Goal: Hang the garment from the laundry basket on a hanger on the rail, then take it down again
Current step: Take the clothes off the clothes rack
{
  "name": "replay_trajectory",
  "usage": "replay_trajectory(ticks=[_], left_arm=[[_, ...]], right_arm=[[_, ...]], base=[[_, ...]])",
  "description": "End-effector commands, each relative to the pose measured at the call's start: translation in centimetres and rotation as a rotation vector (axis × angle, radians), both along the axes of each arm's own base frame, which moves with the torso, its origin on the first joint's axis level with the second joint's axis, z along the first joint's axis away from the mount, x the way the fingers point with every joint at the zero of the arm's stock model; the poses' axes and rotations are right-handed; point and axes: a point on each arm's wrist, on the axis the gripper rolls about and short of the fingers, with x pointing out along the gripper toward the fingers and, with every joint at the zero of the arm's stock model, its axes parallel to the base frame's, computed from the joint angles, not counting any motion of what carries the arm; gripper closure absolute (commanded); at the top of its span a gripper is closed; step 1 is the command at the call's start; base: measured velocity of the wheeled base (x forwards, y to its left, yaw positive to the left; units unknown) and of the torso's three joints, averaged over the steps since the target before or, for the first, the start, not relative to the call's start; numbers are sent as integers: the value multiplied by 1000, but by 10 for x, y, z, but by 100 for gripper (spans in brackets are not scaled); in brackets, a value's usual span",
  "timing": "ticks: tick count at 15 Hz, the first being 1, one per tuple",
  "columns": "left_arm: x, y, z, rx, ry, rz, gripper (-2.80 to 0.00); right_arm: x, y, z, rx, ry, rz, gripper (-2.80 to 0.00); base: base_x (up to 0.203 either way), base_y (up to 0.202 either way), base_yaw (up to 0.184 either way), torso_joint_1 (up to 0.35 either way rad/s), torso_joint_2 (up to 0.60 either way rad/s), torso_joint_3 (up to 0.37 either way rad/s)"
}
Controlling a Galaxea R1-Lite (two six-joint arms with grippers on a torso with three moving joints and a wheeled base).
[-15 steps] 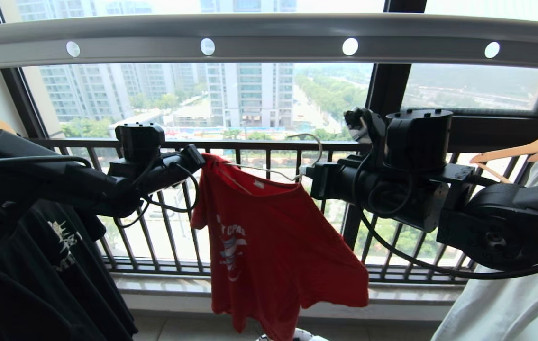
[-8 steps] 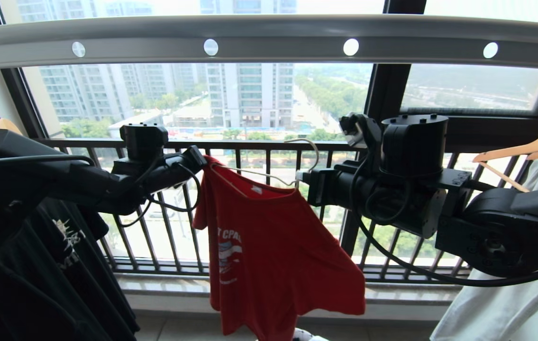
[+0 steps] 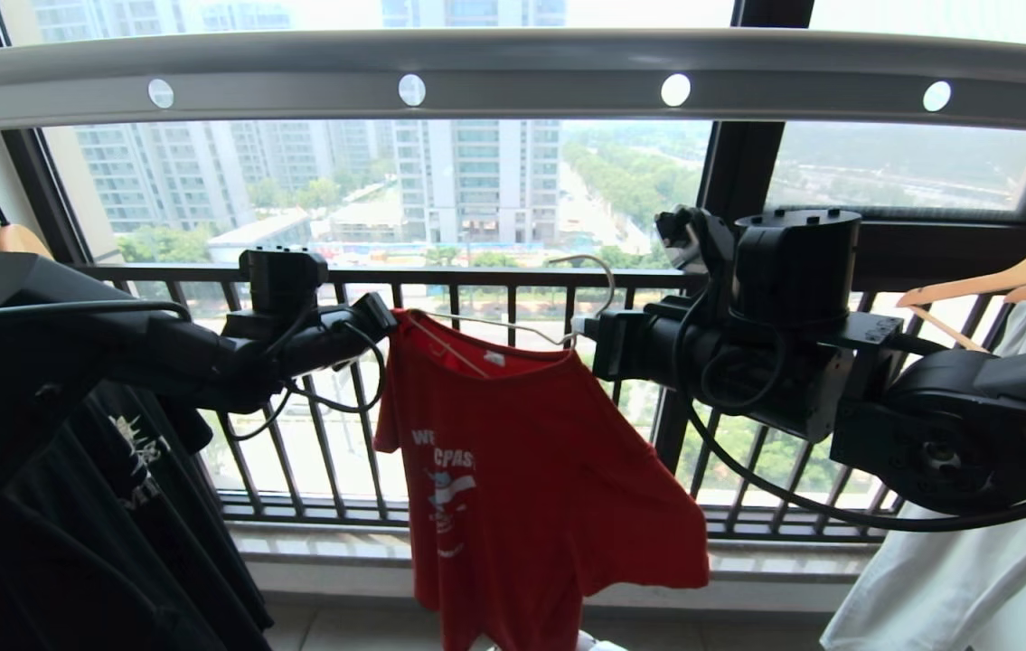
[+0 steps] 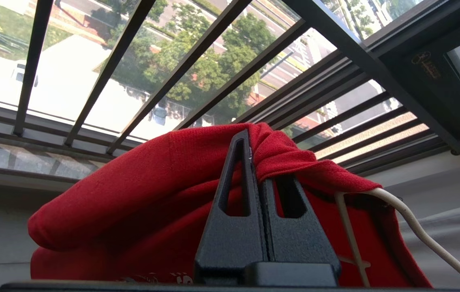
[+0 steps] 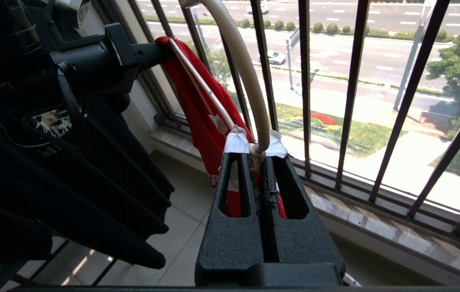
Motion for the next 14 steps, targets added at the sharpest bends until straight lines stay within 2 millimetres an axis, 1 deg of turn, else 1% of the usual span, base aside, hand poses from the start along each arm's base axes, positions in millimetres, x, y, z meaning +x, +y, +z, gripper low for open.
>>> replay_trajectory(ticks=[1, 3, 5, 7, 11, 14], left_arm=[[-3, -6, -4, 18, 8, -20, 0], [-10, -17, -12, 85, 23, -64, 0], [-17, -31, -18, 105, 58, -101, 0], [-19, -39, -23, 117, 69, -105, 0], [-18, -38, -20, 133, 52, -83, 0], [-17, -32, -18, 139, 53, -72, 0]], right_arm=[[5, -4, 2, 8, -8, -16, 0], [9, -8, 3, 10, -12, -32, 0], [12, -8, 2, 11, -10, -38, 0], [14, -9, 1, 11, -8, -43, 0], [17, -12, 2, 14, -13, -54, 0], [22, -19, 6, 21, -25, -78, 0]], base=[[0, 0, 0, 0, 0, 0], [0, 0, 0, 0, 0, 0], [0, 0, 0, 0, 0, 0], [0, 0, 0, 0, 0, 0], [0, 0, 0, 0, 0, 0], [0, 0, 0, 0, 0, 0]])
